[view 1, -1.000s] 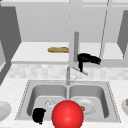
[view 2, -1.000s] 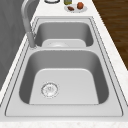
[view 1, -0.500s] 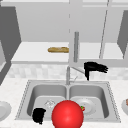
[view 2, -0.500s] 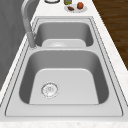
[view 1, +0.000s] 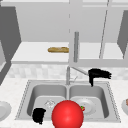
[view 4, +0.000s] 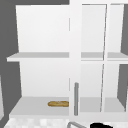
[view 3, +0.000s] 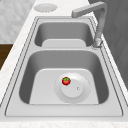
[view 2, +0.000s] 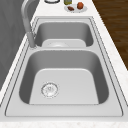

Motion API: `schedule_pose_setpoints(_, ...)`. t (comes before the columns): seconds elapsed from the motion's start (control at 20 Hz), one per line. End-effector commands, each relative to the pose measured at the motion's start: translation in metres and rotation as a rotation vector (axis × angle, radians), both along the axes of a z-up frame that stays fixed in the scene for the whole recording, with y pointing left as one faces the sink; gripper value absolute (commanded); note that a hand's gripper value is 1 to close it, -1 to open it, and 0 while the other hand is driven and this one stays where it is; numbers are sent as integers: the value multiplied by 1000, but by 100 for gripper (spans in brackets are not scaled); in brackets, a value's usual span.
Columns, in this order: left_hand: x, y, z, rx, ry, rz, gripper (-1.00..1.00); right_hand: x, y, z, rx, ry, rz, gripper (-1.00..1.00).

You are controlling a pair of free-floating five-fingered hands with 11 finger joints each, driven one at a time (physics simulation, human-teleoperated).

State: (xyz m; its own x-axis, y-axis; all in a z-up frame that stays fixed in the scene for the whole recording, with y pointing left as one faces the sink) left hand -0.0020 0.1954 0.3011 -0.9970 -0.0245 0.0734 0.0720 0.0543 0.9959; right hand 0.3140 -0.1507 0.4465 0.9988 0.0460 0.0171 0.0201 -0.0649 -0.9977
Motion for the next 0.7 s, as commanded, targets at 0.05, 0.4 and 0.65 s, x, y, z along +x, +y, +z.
schedule_pose_setpoints(0.05, 0, 0, 0, 0, 0, 0, 0, 1, -11, -36, -1, 11, 110, -100)
schedule_pose_setpoints(0.4, 0, 0, 0, 0, 0, 0, 0, 1, -33, -89, -1, 56, 219, -100)
schedule_pose_setpoints(0.65, 0, 0, 0, 0, 0, 0, 0, 1, -48, -114, -17, 110, 293, -100)
